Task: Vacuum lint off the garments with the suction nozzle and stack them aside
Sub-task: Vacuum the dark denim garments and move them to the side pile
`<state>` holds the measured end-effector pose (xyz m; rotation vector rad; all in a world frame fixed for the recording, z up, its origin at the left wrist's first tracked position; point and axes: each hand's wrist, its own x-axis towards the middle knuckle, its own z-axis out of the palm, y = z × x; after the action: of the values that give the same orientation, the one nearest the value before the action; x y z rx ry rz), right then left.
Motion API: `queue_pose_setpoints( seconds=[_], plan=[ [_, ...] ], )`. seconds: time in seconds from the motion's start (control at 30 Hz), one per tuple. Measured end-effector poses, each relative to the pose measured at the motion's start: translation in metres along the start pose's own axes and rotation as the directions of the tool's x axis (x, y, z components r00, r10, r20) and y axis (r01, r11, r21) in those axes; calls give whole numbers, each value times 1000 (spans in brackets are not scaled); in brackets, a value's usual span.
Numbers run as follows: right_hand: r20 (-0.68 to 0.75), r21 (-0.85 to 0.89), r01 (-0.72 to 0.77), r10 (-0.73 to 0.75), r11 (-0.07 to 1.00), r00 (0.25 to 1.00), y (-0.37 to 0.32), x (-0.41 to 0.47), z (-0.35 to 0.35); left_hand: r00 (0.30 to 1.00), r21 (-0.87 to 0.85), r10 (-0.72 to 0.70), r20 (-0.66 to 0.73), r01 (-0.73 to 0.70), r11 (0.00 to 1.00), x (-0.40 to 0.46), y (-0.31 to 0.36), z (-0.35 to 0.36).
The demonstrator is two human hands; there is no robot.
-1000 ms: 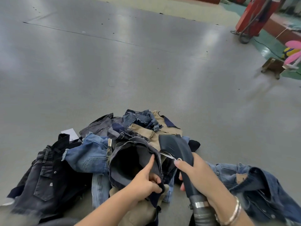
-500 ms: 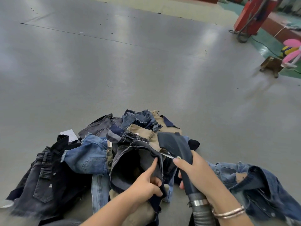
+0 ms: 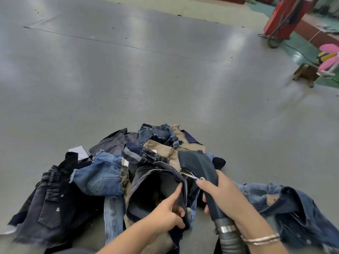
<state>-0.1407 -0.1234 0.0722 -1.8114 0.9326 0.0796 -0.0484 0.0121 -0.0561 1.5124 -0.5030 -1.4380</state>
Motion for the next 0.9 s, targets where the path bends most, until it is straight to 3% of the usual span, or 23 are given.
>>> queue_pose_setpoints(
  seconds=[0.17, 0.3, 0.43, 0.53, 0.7, 0.83, 0.9],
  plan=[
    [102, 2, -129, 128, 992, 986, 11, -14, 0, 1000, 5, 4, -10, -4, 1000, 6, -1, 0],
    [132, -31, -43, 47, 999, 990, 1, -5, 15, 998, 94, -18, 55, 12, 995, 5, -3, 6],
    [44, 71, 22, -25, 997, 999, -7, 2, 12, 990, 100, -23, 140, 9, 995, 2, -2, 9],
    [-12, 25, -2, 3, 1000, 1000, 4, -3, 1, 996, 71, -20, 83, 14, 997, 2, -2, 6],
    [82, 12, -141, 139, 990, 987, 19, -13, 3, 999, 62, 7, 39, -9, 998, 4, 3, 5],
    [102, 78, -58, 50, 995, 994, 7, -1, 12, 987, 144, -18, 162, -6, 990, -4, 1, 16],
    [72, 127, -6, -3, 992, 997, -2, 3, 12, 988, 119, 22, 155, -41, 992, -7, 2, 20]
  ],
)
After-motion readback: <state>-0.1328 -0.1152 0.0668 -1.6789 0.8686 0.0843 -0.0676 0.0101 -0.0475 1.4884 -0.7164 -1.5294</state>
